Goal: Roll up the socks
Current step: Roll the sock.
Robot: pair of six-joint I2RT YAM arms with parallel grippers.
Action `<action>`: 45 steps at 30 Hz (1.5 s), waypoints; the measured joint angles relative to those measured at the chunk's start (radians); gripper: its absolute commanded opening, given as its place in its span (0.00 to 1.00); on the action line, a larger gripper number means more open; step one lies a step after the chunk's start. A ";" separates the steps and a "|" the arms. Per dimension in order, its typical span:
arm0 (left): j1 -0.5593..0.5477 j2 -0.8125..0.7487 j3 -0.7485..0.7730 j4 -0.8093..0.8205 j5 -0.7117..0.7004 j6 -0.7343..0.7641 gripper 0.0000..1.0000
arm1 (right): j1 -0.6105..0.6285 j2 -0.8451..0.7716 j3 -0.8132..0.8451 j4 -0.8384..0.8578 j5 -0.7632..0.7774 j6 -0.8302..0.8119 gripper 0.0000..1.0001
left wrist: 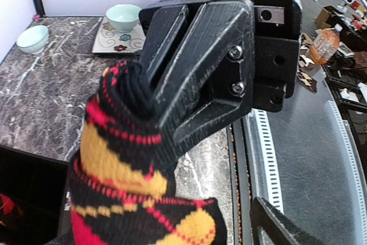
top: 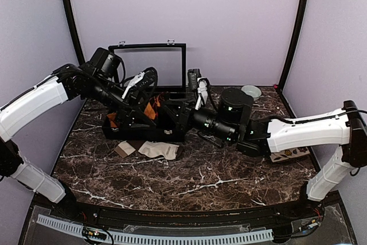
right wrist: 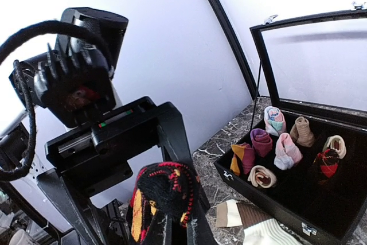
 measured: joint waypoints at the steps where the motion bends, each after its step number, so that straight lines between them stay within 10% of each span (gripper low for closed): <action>1: 0.000 -0.011 -0.002 0.004 -0.013 0.003 0.67 | 0.000 0.000 -0.006 0.019 0.003 0.013 0.00; 15: -0.029 -0.056 -0.002 0.042 -0.223 0.118 0.56 | -0.004 0.108 0.014 0.192 -0.037 0.237 0.00; 28: -0.099 -0.062 -0.092 0.093 -0.531 0.269 0.00 | -0.024 0.194 0.037 0.222 -0.128 0.520 0.01; 37: -0.105 -0.062 -0.084 0.073 -0.555 0.272 0.00 | -0.032 0.205 0.103 0.124 -0.146 0.485 0.61; 45: -0.106 -0.031 0.057 -0.070 -0.155 0.200 0.00 | -0.011 0.045 0.031 0.105 -0.188 0.185 0.62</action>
